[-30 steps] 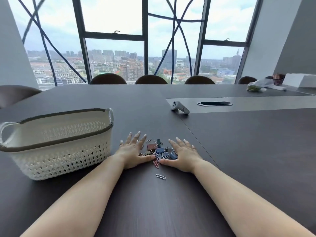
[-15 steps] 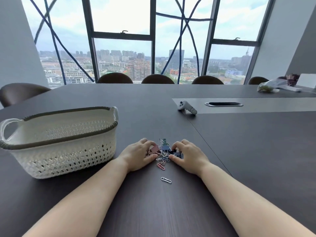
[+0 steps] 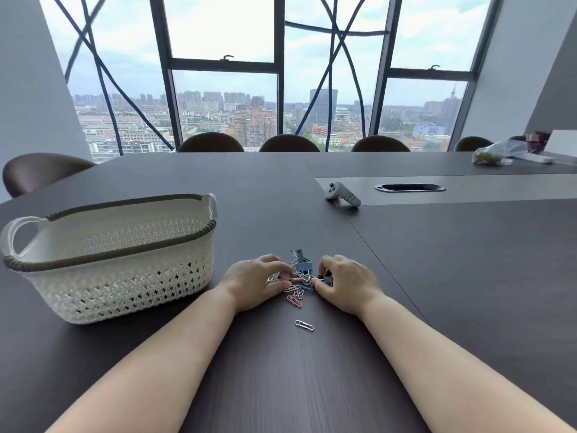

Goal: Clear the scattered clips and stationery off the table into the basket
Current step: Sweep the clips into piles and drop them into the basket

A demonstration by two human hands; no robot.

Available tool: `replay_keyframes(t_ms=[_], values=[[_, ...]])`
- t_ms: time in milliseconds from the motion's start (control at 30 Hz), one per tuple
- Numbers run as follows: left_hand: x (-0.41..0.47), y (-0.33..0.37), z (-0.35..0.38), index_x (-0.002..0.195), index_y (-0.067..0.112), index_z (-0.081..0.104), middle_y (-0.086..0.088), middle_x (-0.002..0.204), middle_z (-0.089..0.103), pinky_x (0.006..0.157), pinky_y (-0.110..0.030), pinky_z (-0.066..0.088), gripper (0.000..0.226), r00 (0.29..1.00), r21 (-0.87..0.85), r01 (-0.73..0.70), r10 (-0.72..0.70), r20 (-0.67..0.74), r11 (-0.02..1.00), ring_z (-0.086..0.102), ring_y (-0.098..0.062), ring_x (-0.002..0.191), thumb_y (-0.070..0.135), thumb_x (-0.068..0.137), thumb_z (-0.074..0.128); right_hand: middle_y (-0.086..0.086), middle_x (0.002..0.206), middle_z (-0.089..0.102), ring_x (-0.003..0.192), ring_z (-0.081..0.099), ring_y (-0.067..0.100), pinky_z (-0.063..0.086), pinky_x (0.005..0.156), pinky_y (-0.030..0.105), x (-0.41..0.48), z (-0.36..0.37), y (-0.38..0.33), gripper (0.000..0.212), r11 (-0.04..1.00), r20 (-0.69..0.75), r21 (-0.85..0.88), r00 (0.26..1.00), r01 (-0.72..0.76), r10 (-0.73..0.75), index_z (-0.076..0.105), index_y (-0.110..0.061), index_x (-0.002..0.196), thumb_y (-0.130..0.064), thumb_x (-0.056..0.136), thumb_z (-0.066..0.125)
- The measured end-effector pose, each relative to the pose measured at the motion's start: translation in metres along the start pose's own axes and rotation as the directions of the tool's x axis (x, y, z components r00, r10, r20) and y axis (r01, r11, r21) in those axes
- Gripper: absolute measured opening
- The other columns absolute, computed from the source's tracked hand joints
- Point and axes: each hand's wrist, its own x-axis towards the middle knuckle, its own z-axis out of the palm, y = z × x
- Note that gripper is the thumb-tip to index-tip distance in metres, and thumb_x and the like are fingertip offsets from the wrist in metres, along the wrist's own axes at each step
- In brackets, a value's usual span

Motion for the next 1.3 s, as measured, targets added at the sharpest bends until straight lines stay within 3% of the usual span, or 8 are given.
replay_keyframes(t_ms=[100,233,500,700,833,1033,1133,1300], values=[[-0.001,0.002,-0.001,0.113,0.026,0.053,0.007,0.122,0.051,0.084,-0.028,0.042,0.04,0.997,0.031,0.062,-0.06,-0.04,0.998,0.06,-0.018,0.104,0.054,0.085,0.052,0.002,0.103,0.06,0.103,0.053,0.023,0.042,0.079,0.031,0.0,-0.001,0.002,0.03,1.0,-0.039,-0.015,0.999,-0.024,0.023,0.053,-0.02,0.096,-0.049,0.085,0.051],[-0.002,0.004,-0.001,0.117,0.033,0.05,0.007,0.124,0.052,0.083,-0.026,0.04,0.044,0.997,0.074,0.075,-0.074,-0.019,0.994,0.058,-0.016,0.107,0.061,0.082,0.05,0.003,0.102,0.059,0.106,0.048,0.022,0.042,0.081,0.032,-0.001,0.001,0.003,0.027,0.998,-0.073,-0.031,0.996,-0.048,0.046,0.043,-0.023,0.084,-0.049,0.085,0.05],[-0.004,0.007,-0.006,0.083,0.019,0.044,-0.002,0.099,0.066,0.07,-0.027,0.034,0.043,0.975,0.088,0.215,-0.209,-0.071,0.973,0.059,-0.023,0.095,0.062,0.082,0.05,0.006,0.101,0.059,0.097,0.058,0.027,0.041,0.074,0.031,-0.003,-0.003,-0.002,0.027,1.0,-0.053,-0.001,0.998,-0.024,0.024,0.038,-0.021,0.083,-0.046,0.087,0.049],[-0.013,0.012,-0.014,0.101,0.012,0.049,-0.005,0.11,0.062,0.078,-0.031,0.041,0.05,0.973,0.076,0.218,-0.211,-0.096,0.973,0.06,-0.026,0.099,0.06,0.085,0.046,-0.001,0.074,0.051,0.074,0.046,0.023,0.03,0.06,0.027,-0.004,-0.012,-0.009,0.033,0.985,-0.063,0.169,0.997,-0.041,0.052,0.032,-0.024,0.066,-0.036,0.084,0.056],[-0.024,0.013,-0.04,0.101,0.013,0.049,-0.001,0.107,0.062,0.072,-0.029,0.042,0.051,0.963,0.046,0.199,-0.187,-0.192,0.979,0.062,-0.023,0.094,0.061,0.084,0.046,-0.007,0.055,0.039,0.063,0.04,0.023,0.03,0.051,0.022,0.0,-0.02,-0.017,0.037,0.948,-0.114,0.312,0.989,-0.057,0.097,0.031,-0.023,0.057,-0.025,0.083,0.058],[-0.034,0.02,-0.107,0.1,0.009,0.053,-0.006,0.097,0.063,0.08,-0.034,0.043,0.049,0.927,-0.06,0.12,-0.133,-0.351,0.991,0.06,-0.026,0.086,0.055,0.082,0.055,-0.006,0.052,0.039,0.058,0.039,0.02,0.03,0.053,0.029,0.026,-0.06,-0.069,0.038,0.909,-0.247,0.414,0.967,0.045,0.064,0.034,-0.022,0.055,-0.019,0.083,0.06],[-0.04,0.016,-0.14,0.1,0.007,0.055,-0.003,0.087,0.057,0.074,-0.031,0.04,0.047,0.879,-0.159,0.089,-0.153,-0.451,0.983,0.054,-0.022,0.08,0.051,0.083,0.057,-0.006,0.051,0.037,0.054,0.036,0.014,0.031,0.053,0.028,0.04,-0.077,-0.098,0.037,0.88,-0.321,0.462,0.946,0.113,0.047,0.035,-0.02,0.055,-0.018,0.082,0.059],[-0.06,-0.044,-0.179,0.097,0.009,0.053,0.0,0.081,0.054,0.065,-0.028,0.037,0.048,0.856,-0.077,0.275,-0.281,-0.433,0.958,0.051,-0.018,0.074,0.055,0.083,0.054,-0.005,0.051,0.035,0.051,0.033,0.009,0.029,0.049,0.016,0.055,-0.085,-0.142,0.039,0.81,-0.392,0.552,0.919,0.199,0.042,0.034,-0.02,0.052,-0.015,0.081,0.06]])
